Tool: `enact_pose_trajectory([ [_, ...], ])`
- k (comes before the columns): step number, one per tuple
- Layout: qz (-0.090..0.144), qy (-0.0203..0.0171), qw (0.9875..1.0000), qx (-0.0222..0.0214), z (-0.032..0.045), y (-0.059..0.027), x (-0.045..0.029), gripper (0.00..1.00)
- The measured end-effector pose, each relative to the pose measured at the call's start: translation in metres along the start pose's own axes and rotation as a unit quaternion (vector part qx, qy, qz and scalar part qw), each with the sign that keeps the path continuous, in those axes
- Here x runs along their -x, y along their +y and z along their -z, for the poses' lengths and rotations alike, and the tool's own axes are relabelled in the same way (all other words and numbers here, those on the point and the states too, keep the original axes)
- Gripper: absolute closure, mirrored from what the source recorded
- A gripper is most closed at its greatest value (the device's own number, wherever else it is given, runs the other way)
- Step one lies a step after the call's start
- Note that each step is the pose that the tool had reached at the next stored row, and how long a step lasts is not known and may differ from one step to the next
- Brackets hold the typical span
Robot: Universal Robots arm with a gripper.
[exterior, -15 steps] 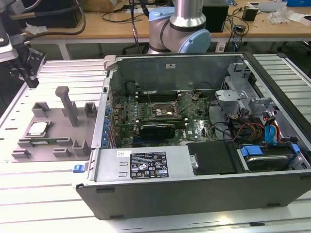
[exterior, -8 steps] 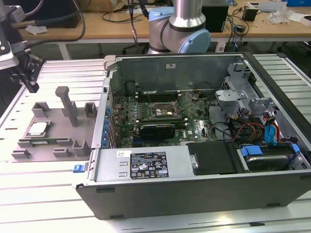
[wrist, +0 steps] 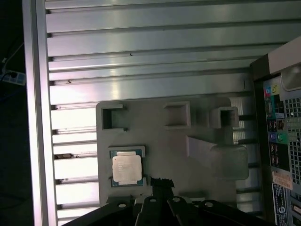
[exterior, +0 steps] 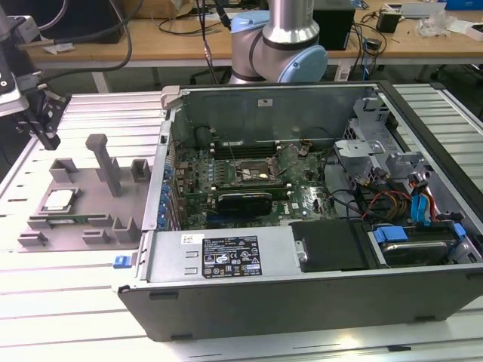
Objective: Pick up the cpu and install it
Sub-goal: 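Pick up the cpu and move it towards the insertion slot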
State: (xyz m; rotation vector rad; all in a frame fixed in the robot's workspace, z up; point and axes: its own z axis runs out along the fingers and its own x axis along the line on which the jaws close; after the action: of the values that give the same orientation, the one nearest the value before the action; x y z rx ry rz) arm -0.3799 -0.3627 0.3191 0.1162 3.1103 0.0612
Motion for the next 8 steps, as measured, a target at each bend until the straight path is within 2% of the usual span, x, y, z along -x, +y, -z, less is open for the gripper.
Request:
enact_pose_trajectory([
  [8,0.0,0.0,1.0,0.0,-0.0014,-0.0002,-0.0006,0.89],
])
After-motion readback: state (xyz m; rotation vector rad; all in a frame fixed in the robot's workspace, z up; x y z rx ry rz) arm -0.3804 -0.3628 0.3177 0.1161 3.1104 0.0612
